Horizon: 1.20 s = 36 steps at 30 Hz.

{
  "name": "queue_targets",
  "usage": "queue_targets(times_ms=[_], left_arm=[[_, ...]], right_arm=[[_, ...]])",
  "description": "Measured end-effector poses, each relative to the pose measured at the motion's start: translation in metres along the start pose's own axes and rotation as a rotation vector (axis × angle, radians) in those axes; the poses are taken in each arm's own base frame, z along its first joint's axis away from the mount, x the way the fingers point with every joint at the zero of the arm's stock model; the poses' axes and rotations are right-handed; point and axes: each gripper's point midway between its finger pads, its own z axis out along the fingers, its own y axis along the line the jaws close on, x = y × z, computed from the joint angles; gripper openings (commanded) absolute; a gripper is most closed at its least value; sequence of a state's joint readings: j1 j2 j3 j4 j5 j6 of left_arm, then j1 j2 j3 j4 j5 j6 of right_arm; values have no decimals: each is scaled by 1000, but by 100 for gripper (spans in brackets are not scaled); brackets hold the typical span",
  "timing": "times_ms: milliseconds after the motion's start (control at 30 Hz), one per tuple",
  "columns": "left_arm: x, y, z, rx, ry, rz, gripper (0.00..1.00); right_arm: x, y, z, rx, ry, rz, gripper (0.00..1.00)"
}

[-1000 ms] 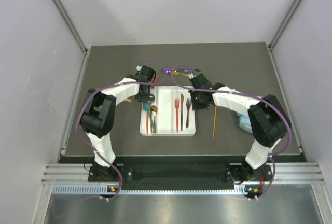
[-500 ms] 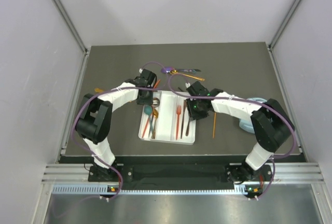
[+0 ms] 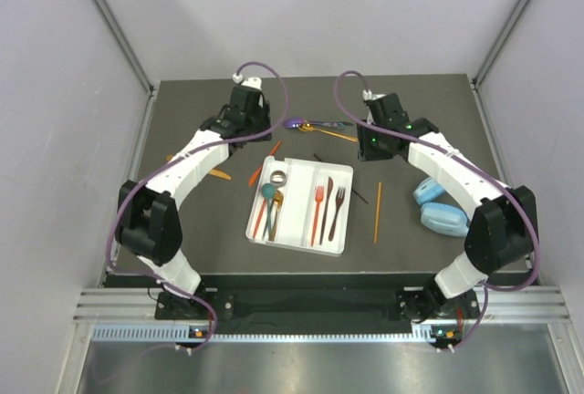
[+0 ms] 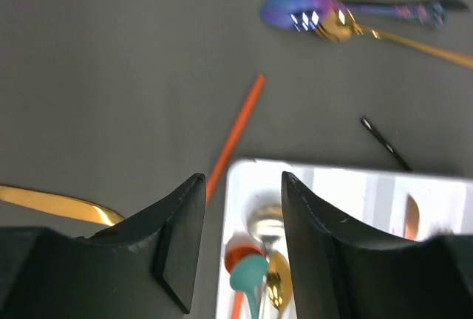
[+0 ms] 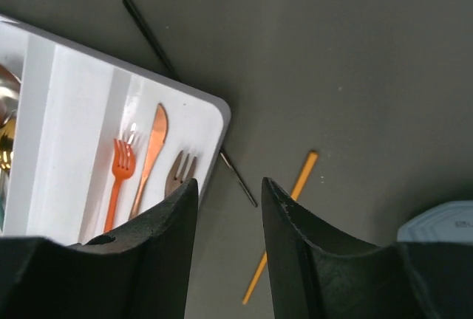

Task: Sort the eating utensils into containers
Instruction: Move the container to the center of the board, then pick up the fork at the center of the board.

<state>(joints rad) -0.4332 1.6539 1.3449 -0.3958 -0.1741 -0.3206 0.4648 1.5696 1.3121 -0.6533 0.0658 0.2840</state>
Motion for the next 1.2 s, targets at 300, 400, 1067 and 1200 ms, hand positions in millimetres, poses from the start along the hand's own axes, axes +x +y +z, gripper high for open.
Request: queue_targets(times_ms=[300, 400, 1067, 1200], left_arm=[[-28, 57, 61, -114, 32, 19, 48], [-4, 54, 89, -90, 115, 58, 48], [61, 27, 115, 86, 318, 126, 48], [69, 23, 124, 112, 368, 139, 47]], right_arm=[[25, -19, 8, 27, 63, 0, 40], [36, -21, 12, 25, 92, 3, 40], [68, -28, 24, -51, 165, 60, 40], [70, -26, 26, -66, 169, 65, 40]])
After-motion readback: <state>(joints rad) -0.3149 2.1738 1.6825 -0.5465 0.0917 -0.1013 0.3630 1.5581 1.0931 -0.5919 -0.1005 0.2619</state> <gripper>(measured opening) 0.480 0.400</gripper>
